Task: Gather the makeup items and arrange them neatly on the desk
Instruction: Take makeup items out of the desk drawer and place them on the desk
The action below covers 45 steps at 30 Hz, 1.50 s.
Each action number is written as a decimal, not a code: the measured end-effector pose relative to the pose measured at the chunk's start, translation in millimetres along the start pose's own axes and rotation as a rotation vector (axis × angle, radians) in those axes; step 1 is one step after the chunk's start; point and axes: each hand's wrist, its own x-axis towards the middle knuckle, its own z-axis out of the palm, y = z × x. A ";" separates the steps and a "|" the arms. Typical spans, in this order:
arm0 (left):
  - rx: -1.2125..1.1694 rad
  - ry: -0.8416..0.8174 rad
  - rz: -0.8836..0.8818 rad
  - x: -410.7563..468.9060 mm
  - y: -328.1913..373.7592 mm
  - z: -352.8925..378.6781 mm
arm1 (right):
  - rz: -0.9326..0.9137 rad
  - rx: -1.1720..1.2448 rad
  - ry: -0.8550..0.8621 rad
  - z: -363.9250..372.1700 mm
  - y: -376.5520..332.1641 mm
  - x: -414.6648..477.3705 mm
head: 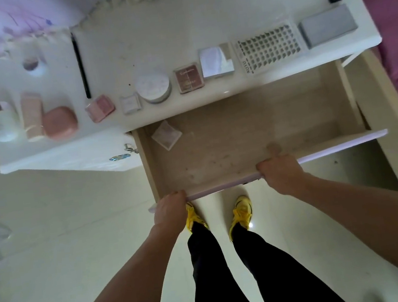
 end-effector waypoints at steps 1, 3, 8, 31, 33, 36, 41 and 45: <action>-0.001 -0.034 -0.008 3.6 1.6 -2.6 | -0.002 -0.007 0.010 0.1 0.5 0.3; -0.045 -0.168 -0.002 17.0 0.7 -11.0 | -0.022 0.011 0.036 0.7 3.8 0.3; -0.623 -0.401 -0.071 65.7 -3.3 -52.2 | -0.058 0.282 -0.069 -7.0 19.1 3.2; -0.133 0.292 -0.214 165.0 -12.1 -48.1 | 0.122 0.352 0.185 16.1 10.5 17.3; -0.133 0.301 -0.218 151.8 -1.4 -41.0 | 0.136 0.356 0.178 16.5 10.1 18.1; -0.242 0.284 -0.259 129.9 12.1 -29.3 | 0.145 0.352 0.148 10.3 11.0 16.0; -0.507 0.337 -0.158 97.3 18.4 -35.0 | 0.083 0.386 -0.030 -14.1 7.3 11.1; -0.701 0.408 -0.181 61.5 15.6 -61.7 | 0.025 0.326 -0.046 -29.4 -1.0 5.3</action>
